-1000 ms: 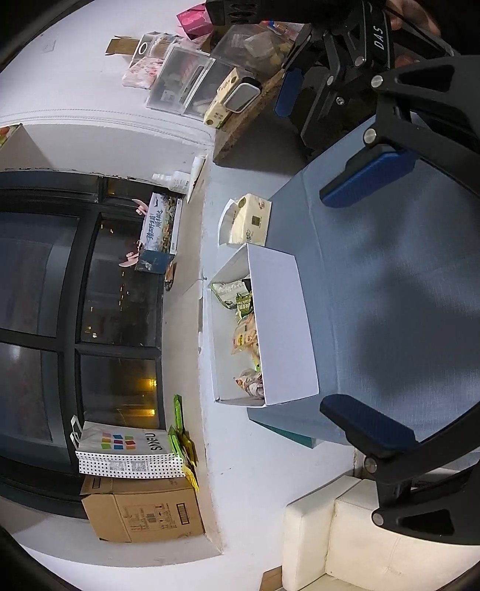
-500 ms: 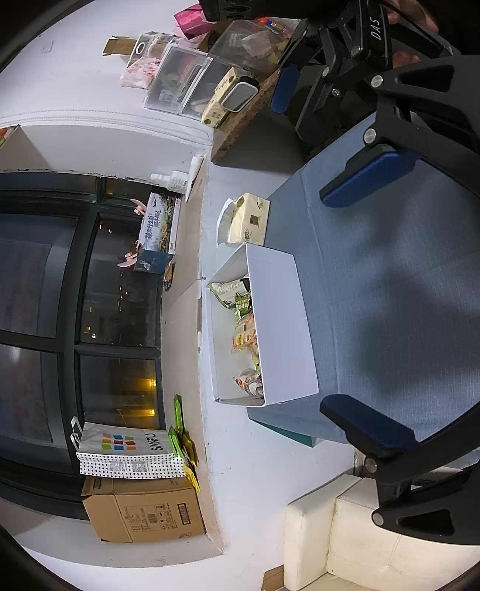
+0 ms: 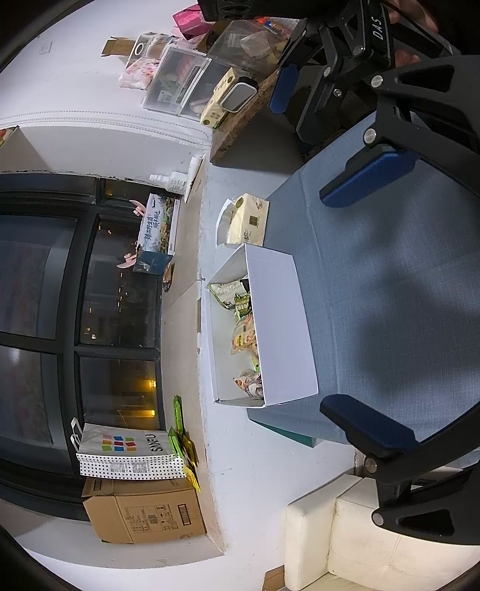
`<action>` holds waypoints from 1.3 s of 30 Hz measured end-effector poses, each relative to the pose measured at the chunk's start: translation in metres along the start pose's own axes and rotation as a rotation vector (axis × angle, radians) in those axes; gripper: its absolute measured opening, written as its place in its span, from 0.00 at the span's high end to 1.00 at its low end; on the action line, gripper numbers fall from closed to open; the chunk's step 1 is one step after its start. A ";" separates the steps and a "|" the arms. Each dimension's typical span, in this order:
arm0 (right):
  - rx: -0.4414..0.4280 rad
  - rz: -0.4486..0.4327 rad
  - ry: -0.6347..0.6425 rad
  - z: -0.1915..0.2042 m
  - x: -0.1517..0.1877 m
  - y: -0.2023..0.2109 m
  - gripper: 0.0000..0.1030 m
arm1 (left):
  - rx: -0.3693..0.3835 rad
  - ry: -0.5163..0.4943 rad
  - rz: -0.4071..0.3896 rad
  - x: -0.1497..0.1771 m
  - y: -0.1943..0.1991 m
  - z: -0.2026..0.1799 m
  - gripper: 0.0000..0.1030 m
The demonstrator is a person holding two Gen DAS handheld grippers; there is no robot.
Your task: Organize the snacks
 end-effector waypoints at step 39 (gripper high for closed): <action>-0.012 0.012 0.005 0.005 0.002 0.000 0.00 | 0.004 -0.005 0.011 0.005 -0.001 0.000 0.00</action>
Point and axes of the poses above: each gripper's, at about its wrist camera, not at the fingertips, and y roughly against the way its jaws point, z to its left, x to its underside, the point moved 4 cm from there along -y, roughly the way its jaws point, and after that the axes turned 8 degrees about -z, right-handed, at the moved point
